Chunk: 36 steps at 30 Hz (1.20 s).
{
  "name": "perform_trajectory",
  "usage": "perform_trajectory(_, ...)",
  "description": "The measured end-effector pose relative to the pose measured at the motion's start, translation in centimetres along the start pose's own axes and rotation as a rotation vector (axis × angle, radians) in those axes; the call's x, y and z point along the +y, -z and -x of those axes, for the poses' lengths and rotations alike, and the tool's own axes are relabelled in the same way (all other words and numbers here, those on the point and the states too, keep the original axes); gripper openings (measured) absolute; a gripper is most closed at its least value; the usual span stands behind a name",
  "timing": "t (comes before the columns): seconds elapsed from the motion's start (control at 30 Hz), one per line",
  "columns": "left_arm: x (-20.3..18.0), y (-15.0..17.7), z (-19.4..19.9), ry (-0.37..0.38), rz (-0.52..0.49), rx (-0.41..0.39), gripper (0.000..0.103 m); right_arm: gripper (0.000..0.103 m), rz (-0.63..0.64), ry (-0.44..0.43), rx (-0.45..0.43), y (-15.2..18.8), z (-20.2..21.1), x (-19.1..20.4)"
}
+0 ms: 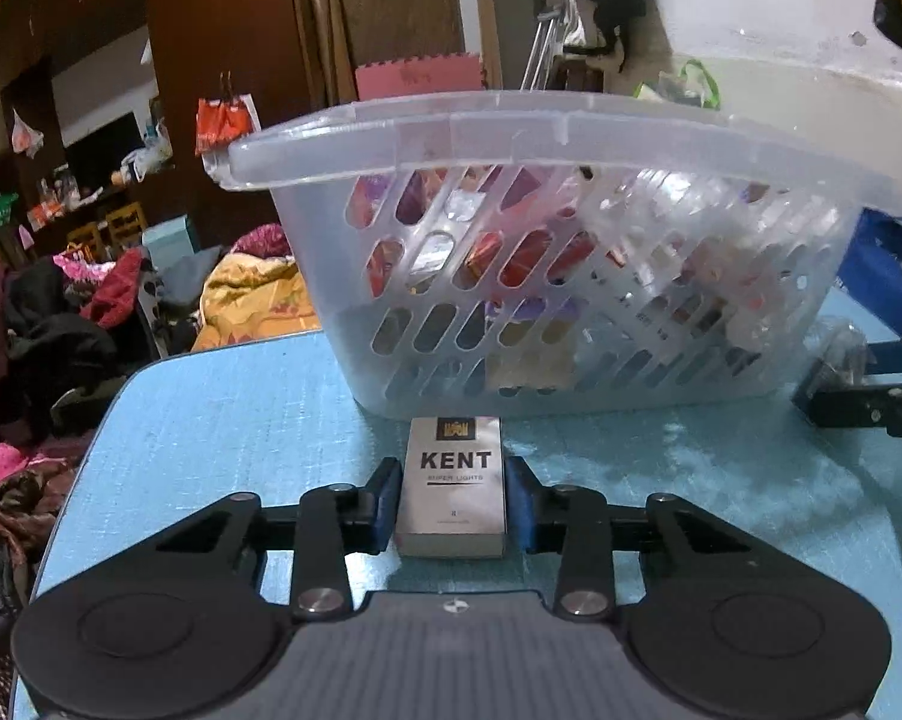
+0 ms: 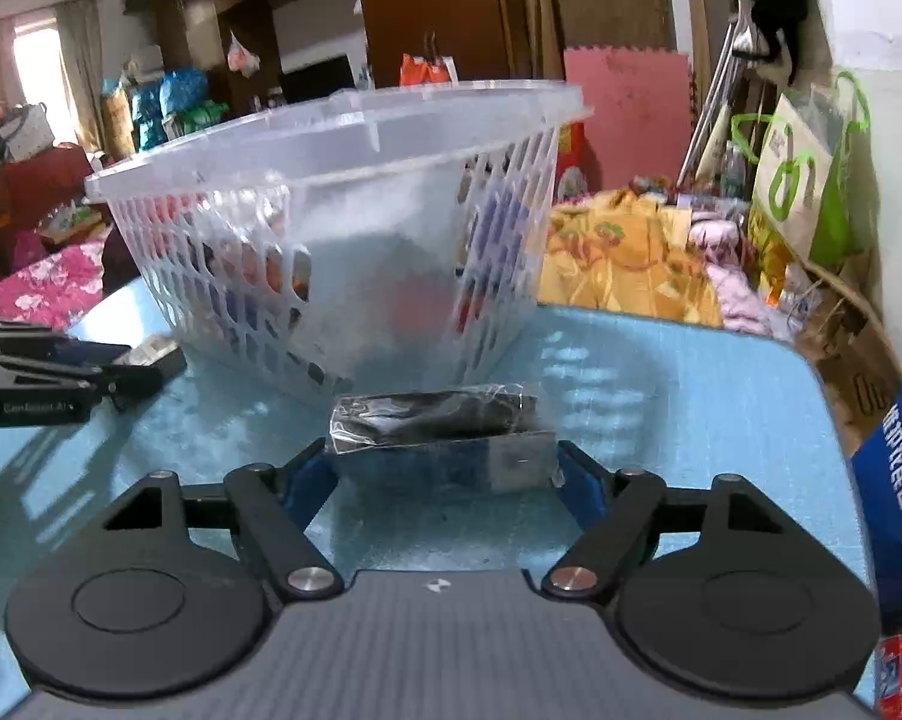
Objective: Organize objects
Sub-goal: 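Grasp the KENT pack with the left tool while the right grasps the bagged black item, then carry both items over the white basket and open both tools to drop them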
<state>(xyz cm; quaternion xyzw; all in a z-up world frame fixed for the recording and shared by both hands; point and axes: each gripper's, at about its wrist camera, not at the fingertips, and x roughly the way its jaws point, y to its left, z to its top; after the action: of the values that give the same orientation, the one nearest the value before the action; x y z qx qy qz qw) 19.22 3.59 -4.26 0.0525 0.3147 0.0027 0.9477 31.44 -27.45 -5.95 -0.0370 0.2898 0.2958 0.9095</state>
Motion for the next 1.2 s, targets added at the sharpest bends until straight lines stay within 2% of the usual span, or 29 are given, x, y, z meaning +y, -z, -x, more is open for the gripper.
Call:
perform_trajectory(0.1, 0.1, 0.6, 2.2, 0.003, 0.000, -0.069, 0.041, 0.079, 0.008, 0.016, -0.056, 0.4, 2.3, 0.1)
perform_trajectory(0.4, 0.4, 3.0, 9.2, 0.114, 0.049, -0.220, 0.041, 0.079, 0.070, -0.001, -0.208, 2.6, 10.2, 1.7)
perform_trajectory(0.5, 0.1, 2.4, 11.4, 0.134, 0.059, -0.276, 0.041, 0.079, 0.087, -0.031, -0.275, 1.6, 11.8, 3.0)
perform_trajectory(0.6, 0.1, -0.4, 12.8, 0.141, 0.061, -0.320, 0.041, 0.079, 0.131, -0.032, -0.339, -1.2, 12.6, 5.0)
perform_trajectory(0.7, 0.2, -5.0, 12.3, 0.148, 0.065, -0.320, 0.041, 0.079, 0.145, -0.054, -0.357, -5.8, 11.6, 6.2)
perform_trajectory(0.73, 0.1, -6.9, 11.7, 0.129, 0.061, -0.320, 0.041, 0.079, 0.154, -0.063, -0.358, -7.0, 11.1, 6.3)
perform_trajectory(0.87, 0.1, -11.9, 8.0, 0.093, 0.086, -0.257, 0.041, 0.080, 0.163, -0.006, -0.313, -11.6, 7.5, 6.1)
perform_trajectory(0.93, 0.0, -13.2, 5.7, 0.076, 0.093, -0.219, 0.041, 0.080, 0.158, 0.014, -0.254, -12.6, 5.4, 5.3)
perform_trajectory(1.03, 0.3, -13.8, 3.1, 0.088, 0.120, -0.176, 0.041, 0.080, 0.172, 0.043, -0.221, -13.2, 3.0, 4.7)
perform_trajectory(1.17, 0.5, -13.7, 1.2, 0.080, 0.128, -0.139, 0.041, 0.080, 0.134, 0.025, -0.187, -13.5, 1.2, 3.6)
perform_trajectory(1.2, 0.6, -13.7, 0.9, 0.079, 0.132, -0.138, 0.046, 0.083, 0.137, 0.021, -0.190, -13.4, 1.0, 3.4)
